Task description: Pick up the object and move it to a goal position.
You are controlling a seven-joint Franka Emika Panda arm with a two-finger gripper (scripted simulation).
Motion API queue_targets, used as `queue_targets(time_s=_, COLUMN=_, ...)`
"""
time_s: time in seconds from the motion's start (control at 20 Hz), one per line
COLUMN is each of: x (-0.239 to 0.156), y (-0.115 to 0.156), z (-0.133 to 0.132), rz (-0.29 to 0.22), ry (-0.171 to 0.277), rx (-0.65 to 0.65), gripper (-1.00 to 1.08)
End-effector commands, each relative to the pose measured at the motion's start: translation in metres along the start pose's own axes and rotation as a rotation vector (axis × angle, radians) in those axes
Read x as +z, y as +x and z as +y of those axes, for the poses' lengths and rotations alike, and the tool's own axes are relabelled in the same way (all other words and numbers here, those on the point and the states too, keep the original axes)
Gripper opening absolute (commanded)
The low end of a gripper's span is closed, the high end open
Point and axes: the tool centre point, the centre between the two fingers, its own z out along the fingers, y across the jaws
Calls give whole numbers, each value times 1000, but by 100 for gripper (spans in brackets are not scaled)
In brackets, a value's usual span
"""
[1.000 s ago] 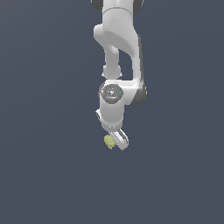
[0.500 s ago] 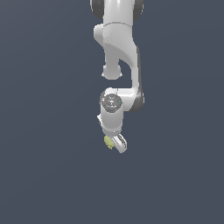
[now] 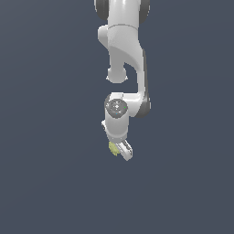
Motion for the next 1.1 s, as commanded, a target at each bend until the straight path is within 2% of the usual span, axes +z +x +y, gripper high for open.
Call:
queue_targets(time_s=0.0, x=1, y=0, z=0, rz=0, ry=-1, rx=0, gripper=-100)
queue_targets(time_s=0.55, x=-4, y=-9, z=7, rz=0, ry=0, rx=0, gripper=-100)
queue_targets(time_s=1.05, x=-19, y=-46, z=33, rz=0, ry=0, rx=0, gripper=-100)
